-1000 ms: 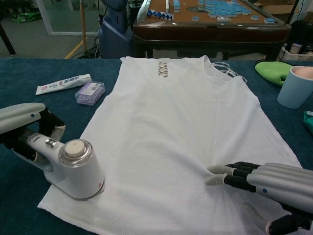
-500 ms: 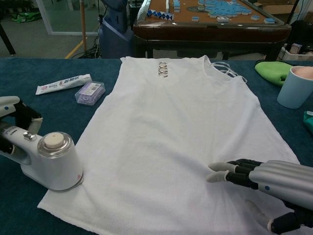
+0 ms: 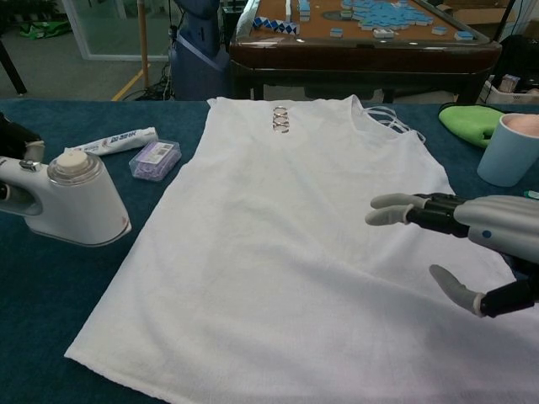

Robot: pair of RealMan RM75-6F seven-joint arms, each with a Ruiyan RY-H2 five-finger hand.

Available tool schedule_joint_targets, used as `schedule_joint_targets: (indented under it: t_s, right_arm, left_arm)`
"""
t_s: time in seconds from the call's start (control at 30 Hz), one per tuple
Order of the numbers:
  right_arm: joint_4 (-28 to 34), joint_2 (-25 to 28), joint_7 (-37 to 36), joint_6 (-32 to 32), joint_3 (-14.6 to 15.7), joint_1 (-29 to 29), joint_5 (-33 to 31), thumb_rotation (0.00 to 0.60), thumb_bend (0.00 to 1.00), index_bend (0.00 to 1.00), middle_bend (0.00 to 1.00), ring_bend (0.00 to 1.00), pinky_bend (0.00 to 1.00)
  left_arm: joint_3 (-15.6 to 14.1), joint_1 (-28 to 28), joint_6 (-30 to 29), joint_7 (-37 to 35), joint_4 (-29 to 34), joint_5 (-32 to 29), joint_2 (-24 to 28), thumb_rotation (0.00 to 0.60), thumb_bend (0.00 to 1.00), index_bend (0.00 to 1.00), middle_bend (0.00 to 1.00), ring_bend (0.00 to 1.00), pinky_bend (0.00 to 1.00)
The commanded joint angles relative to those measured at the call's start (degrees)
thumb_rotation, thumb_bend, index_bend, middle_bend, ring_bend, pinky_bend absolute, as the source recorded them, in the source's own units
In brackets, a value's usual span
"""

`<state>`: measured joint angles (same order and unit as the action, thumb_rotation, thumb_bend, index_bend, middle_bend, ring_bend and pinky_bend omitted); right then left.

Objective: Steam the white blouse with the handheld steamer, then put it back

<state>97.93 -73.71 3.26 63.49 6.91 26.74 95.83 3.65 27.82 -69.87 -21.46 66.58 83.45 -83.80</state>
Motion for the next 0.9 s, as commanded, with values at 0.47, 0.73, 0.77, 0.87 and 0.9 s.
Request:
schedule_joint_targets:
  t_s: [0.47, 0.73, 0.77, 0.87, 0.9]
  right_arm:
    - [8.34, 12.30, 4.22, 9.09, -4.16, -4.23, -2.02, 0.478, 0.50, 0.00, 0.00, 0.00, 0.00]
    - [8.22, 13.58, 2.95, 9.76, -4.22, -5.60, -2.10, 0.478, 0.49, 0.00, 0.00, 0.00, 0.00]
    - [8.15, 13.64, 2.72, 9.77, -4.26, -5.68, -2.09, 0.478, 0.49, 0.00, 0.00, 0.00, 0.00]
    - [7.77, 13.72, 2.08, 9.80, -4.52, -5.87, -2.12, 0.478, 0.49, 0.00, 0.00, 0.00, 0.00]
    - [7.64, 13.75, 1.83, 9.79, -4.61, -5.93, -2.12, 0.478, 0.49, 0.00, 0.00, 0.00, 0.00]
  left_arm:
    - [5.01, 4.62, 7.91, -4.24, -20.02, -5.15, -11.25, 0.600, 0.25, 0.76, 0.67, 0.55, 0.57]
    - [4.65, 5.16, 10.13, -3.17, -20.48, -5.15, -11.21, 0.600, 0.25, 0.32, 0.27, 0.22, 0.35]
    - [4.66, 5.13, 10.08, -3.18, -20.05, -5.10, -10.93, 0.600, 0.25, 0.24, 0.20, 0.17, 0.31]
    - [4.68, 4.90, 9.90, -2.74, -18.24, -5.08, -9.86, 0.600, 0.23, 0.04, 0.04, 0.04, 0.20]
    - [4.62, 4.76, 9.82, -2.33, -17.32, -5.04, -9.31, 0.600, 0.22, 0.01, 0.02, 0.02, 0.16]
